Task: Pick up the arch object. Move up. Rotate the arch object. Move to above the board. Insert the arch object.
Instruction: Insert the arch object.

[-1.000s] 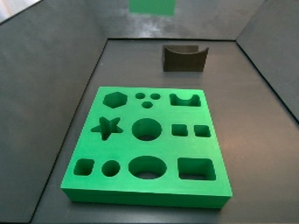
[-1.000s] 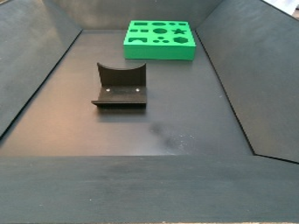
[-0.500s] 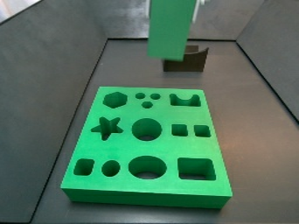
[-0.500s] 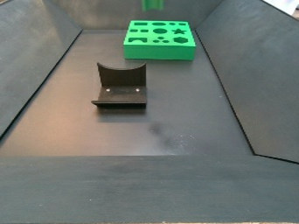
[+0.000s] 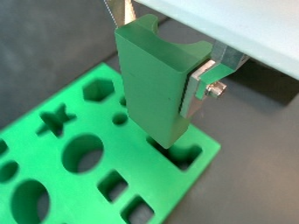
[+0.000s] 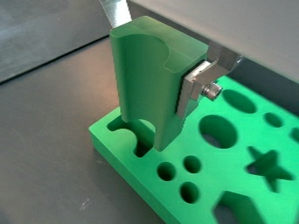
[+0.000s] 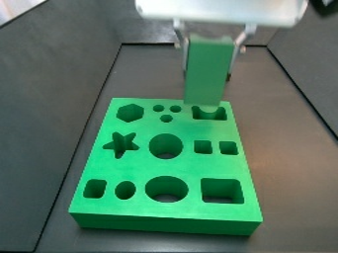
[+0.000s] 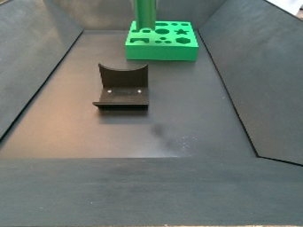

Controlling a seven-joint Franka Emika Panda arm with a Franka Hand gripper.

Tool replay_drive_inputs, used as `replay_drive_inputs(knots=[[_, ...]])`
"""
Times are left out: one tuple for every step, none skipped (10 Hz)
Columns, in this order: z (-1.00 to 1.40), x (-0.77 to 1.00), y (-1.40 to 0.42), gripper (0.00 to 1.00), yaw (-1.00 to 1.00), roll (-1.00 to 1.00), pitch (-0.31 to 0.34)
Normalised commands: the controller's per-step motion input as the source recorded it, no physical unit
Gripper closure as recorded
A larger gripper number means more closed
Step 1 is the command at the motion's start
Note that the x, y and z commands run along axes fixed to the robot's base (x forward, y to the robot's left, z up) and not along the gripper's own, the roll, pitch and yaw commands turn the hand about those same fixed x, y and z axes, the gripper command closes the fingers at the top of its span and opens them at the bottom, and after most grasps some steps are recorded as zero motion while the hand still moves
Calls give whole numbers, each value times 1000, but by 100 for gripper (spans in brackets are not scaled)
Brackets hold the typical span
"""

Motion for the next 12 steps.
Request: replay_drive_inputs(knots=[[-614, 569, -123, 100, 0, 250, -129], [-114, 9, -169, 100, -9, 491, -44], [0, 0, -140, 100, -9, 500, 0], [-9, 0, -126, 100, 0, 500, 0], [0, 0, -46, 100, 0, 446, 0], [-17, 0, -17, 100, 0, 317, 0], [-66, 0, 0, 100, 0, 124, 0], [-140, 23, 6, 100, 0, 0, 0], [-191, 11, 0, 100, 0, 0, 0], [-226, 120, 0, 100, -26, -59, 0], [-197, 74, 6, 100, -3, -61, 0], [-243, 206, 0, 100, -23, -100, 0]])
